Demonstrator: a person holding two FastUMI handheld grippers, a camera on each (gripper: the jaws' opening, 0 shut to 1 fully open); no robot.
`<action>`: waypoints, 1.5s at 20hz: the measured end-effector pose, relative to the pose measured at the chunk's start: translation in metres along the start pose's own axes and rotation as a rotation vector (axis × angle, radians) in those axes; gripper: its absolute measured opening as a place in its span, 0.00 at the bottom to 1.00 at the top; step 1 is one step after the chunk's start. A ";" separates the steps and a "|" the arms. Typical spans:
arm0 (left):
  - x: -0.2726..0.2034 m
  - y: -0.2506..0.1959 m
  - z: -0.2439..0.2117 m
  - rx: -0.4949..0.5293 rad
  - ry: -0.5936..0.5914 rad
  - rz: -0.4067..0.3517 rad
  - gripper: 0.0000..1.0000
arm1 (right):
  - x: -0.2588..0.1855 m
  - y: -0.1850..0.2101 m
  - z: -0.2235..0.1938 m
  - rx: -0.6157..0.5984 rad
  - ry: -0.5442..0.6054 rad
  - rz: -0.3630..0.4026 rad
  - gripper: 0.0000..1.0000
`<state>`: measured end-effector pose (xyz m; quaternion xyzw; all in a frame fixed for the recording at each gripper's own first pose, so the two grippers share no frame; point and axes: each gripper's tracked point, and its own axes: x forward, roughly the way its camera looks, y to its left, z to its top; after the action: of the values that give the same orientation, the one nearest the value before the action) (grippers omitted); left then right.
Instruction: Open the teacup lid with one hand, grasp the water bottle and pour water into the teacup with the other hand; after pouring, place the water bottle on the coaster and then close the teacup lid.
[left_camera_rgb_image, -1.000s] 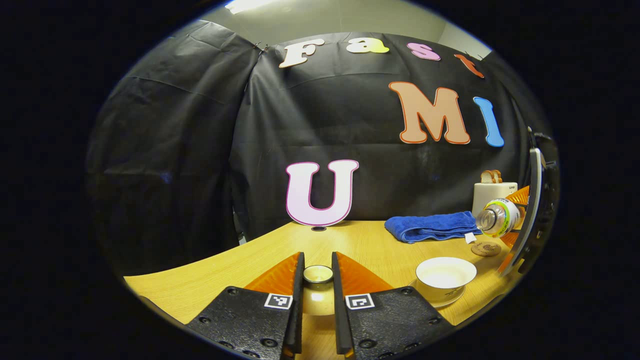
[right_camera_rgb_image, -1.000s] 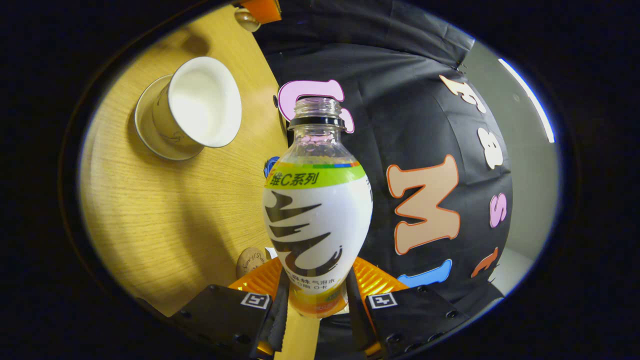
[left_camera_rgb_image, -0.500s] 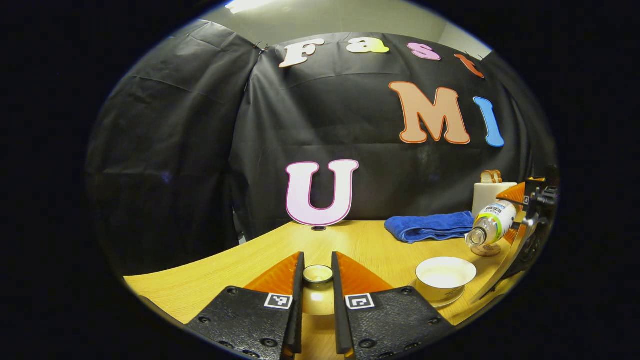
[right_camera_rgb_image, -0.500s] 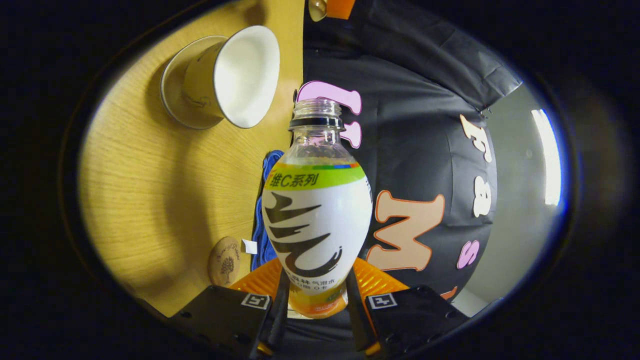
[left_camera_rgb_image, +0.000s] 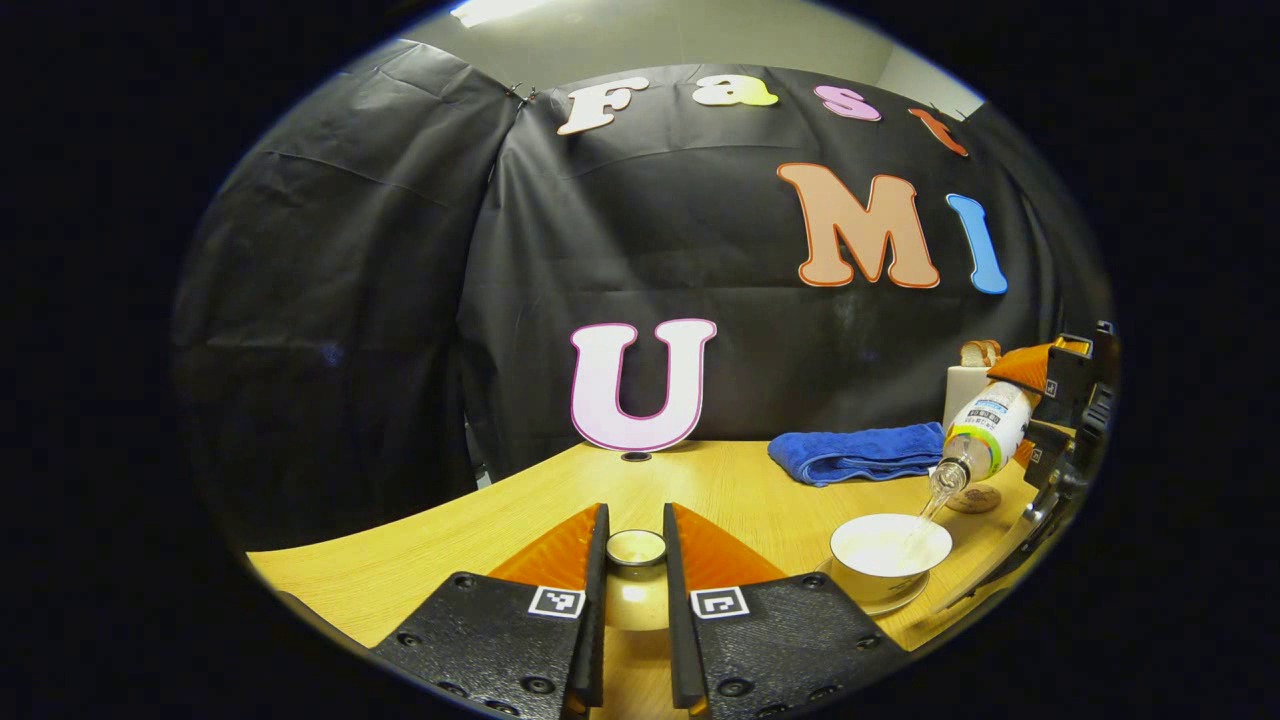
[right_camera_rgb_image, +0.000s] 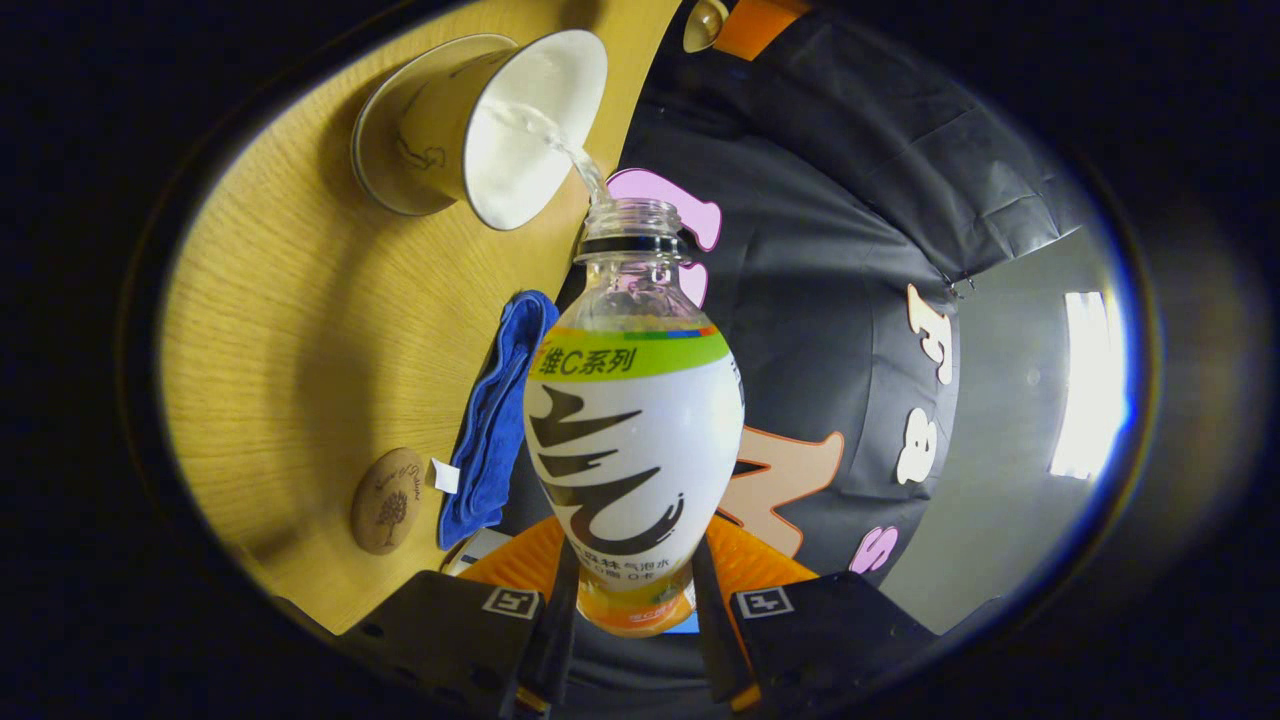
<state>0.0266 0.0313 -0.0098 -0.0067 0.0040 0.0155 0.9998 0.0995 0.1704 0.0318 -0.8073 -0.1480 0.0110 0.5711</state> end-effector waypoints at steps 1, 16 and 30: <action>0.000 0.000 0.000 0.000 0.000 0.000 0.24 | 0.000 -0.003 -0.001 -0.018 -0.005 -0.017 0.57; -0.001 0.001 0.000 -0.001 0.001 0.000 0.24 | 0.002 -0.009 0.000 -0.062 -0.014 -0.051 0.55; -0.001 0.001 0.001 0.002 -0.001 -0.001 0.24 | -0.014 0.045 -0.013 1.210 0.158 0.411 0.53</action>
<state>0.0251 0.0328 -0.0090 -0.0059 0.0033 0.0152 0.9999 0.0984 0.1411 -0.0080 -0.3529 0.0844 0.1421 0.9210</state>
